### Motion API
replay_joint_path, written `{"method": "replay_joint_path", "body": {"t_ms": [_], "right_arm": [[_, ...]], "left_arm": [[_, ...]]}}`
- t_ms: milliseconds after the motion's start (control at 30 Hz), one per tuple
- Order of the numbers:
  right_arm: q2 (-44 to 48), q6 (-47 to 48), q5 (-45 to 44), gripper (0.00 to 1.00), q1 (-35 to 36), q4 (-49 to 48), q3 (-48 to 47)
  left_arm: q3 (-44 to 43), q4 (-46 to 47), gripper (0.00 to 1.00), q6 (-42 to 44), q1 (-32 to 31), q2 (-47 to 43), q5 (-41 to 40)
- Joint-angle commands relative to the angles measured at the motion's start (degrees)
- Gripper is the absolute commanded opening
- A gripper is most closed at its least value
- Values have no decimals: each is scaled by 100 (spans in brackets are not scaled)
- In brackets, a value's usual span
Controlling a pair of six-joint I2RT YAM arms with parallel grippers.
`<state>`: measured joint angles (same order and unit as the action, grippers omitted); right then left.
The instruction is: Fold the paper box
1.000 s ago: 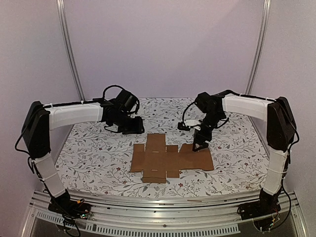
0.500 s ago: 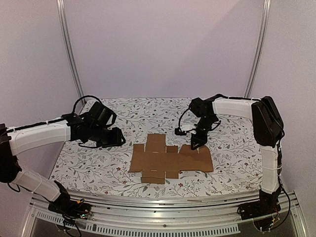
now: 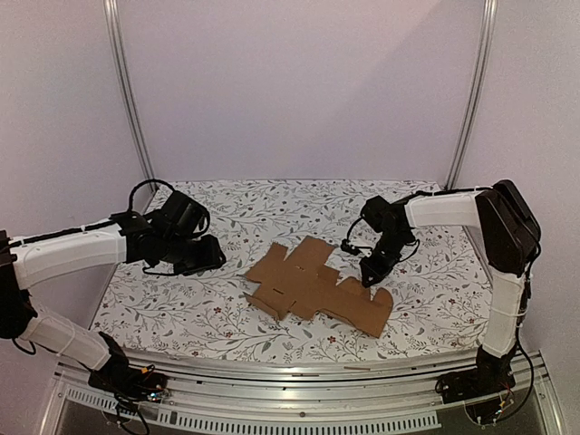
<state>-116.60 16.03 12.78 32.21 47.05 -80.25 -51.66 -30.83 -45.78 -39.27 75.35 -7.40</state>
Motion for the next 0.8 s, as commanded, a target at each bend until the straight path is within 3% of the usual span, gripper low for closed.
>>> {"method": "replay_joint_path", "body": {"t_ms": [0,100,200,467,767], "right_arm": [[669,-1684,412,21,21,-544,863],[815,-1638,1480,30,35,-244,802],[827,-1291,1860,35,44,-15,712],[848,-852,1669,41,-4,41,667],[1007,-616,1763,42,-17,57,650]], "left_arm": [[58,80,51,-518,-217,103,-180],[-14,181,51,-578,-344,321,-133],[-49,424,50,-590,-371,629,24],[-850,549,50,-681,-232,1852,-77],[-1222,995,42,-1067,-64,2834,509]]}}
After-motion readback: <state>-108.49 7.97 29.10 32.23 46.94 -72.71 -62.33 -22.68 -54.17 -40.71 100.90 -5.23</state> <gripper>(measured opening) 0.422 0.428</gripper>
